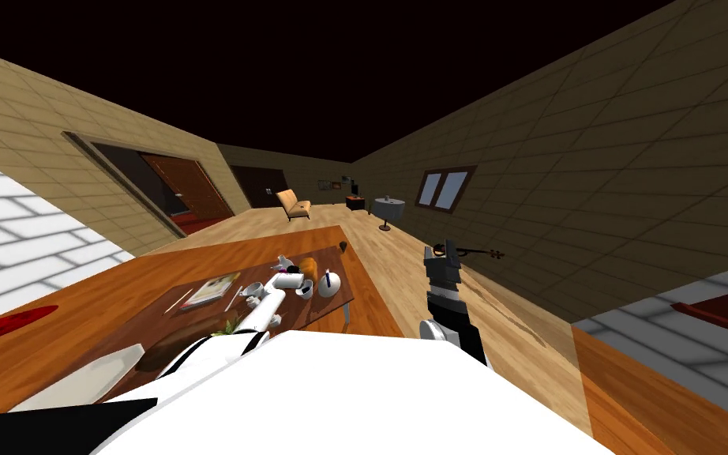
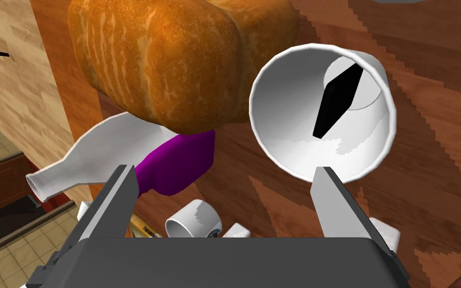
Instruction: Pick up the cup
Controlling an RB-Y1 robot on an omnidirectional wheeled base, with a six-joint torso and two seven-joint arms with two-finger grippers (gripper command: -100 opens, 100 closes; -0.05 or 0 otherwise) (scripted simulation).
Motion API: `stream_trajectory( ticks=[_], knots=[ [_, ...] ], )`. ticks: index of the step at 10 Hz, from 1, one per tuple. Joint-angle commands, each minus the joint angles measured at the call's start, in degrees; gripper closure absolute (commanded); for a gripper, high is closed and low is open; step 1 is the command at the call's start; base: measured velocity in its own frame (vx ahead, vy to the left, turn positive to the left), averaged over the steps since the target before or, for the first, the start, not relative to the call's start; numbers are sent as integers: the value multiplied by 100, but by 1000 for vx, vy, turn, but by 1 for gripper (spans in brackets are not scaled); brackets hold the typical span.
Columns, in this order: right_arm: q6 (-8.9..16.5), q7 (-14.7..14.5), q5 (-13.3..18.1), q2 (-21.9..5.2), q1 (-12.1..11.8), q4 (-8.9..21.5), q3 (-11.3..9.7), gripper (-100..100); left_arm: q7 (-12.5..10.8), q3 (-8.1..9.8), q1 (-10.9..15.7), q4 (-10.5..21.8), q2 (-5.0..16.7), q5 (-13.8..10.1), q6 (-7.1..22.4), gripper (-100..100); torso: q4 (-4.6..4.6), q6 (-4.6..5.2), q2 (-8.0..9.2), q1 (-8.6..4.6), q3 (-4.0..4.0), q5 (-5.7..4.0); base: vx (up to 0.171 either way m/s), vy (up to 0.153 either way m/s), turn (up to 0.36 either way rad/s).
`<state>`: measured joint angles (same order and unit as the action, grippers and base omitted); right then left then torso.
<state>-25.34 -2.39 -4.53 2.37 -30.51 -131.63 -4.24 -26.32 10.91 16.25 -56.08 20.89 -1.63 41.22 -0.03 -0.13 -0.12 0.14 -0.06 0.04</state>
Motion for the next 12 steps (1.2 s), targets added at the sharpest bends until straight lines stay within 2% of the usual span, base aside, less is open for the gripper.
stream_trajectory(
  ticks=[1,4,5,8,10,12],
  knots=[
    [0,0,0,0,0,0,0,0,-90,23,108,286,27,-10,276,-100,0,0,0,0,0,0,-17,22,-167],
    [0,0,0,0,0,0,0,0,-229,53,334,730,81,-3,578,-100,1,0,2,1,1,0,-21,33,-205],
    [0,0,0,0,1,0,0,0,-229,53,334,872,81,-3,578,-100,1,4,1,-2,1,-1,-14,18,-93],
    [0,0,0,0,1,0,0,0,-382,85,593,1527,183,9,914,-100,1,3,2,-4,1,-1,-23,22,-223],
    [0,0,0,0,-1,0,0,0,-382,85,593,1625,183,9,914,-100,1,-3,2,-2,1,-1,-12,15,-12],
    [0,0,0,0,0,0,0,0,-447,99,694,1974,238,14,1060,-100,0,1,-5,-8,-2,-2,1,13,-156]
  ],
)
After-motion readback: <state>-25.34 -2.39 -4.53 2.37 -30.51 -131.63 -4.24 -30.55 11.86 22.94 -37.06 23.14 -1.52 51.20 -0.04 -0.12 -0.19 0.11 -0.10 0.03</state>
